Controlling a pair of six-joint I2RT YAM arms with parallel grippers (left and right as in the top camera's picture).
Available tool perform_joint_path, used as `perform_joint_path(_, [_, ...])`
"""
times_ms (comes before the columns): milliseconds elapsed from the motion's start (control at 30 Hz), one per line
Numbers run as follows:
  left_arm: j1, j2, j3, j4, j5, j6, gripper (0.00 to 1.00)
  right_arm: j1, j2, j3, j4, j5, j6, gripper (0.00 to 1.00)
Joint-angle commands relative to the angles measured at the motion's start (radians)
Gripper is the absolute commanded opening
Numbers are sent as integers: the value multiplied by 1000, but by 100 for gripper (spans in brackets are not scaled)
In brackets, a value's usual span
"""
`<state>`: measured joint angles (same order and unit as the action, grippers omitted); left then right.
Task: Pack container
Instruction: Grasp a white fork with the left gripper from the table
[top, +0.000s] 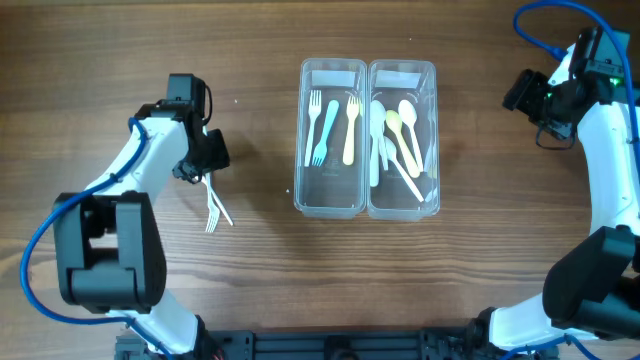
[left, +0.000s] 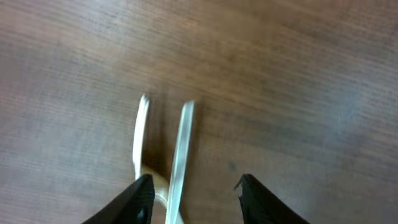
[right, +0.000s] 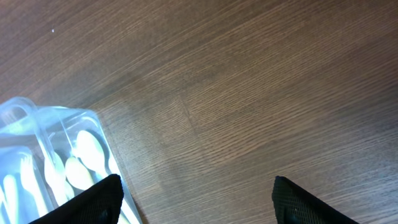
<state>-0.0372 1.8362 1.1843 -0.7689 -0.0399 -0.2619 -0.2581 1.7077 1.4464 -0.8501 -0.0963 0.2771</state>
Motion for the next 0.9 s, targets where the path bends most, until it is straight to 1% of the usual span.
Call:
perform_joint_path(0, [2,32,-13,51,-6,102,47,3,17,-2,-2,10,14,77])
perform_joint_path(100, [2,51,-13,79,-6,129,46,3,17,-2,-5,10,13,77])
perform_joint_path(200, [2,81,-16,77,-6,128,46,3,17,-2,-11,11,11,77])
perform_joint_path(300, [2,93,-16,77,-6,128,42,3,17,-2,-12,11,11,77])
perform_joint_path(433, [2,93,-16,74,-6,129,22,3,17,-2,-12,10,11,77])
perform_joint_path(467, [2,93,-15,72,-6,129,11,3,17,-2,-12,11,11,77])
perform_joint_path(500, [2,89,-13,64,-6,128,5,3,17,-2,-12,11,11,77])
perform_joint_path(600, [2,66,18,21,-6,128,4,3,17,-2,-14,10,11,77])
perform_joint_path(633, [2,42,67,-31,-6,128,4,3,17,-2,-14,10,12,77])
perform_joint_path(733, [-8,-2,156,-105,4,128,4,3,17,-2,-14,11,13,77])
perform_joint_path(800, [-33,-42,240,-159,50,128,4,3,17,-2,-14,10,13,77])
perform_joint_path(867, [-72,-77,301,-171,119,127,4,3,17,-2,-14,10,13,77])
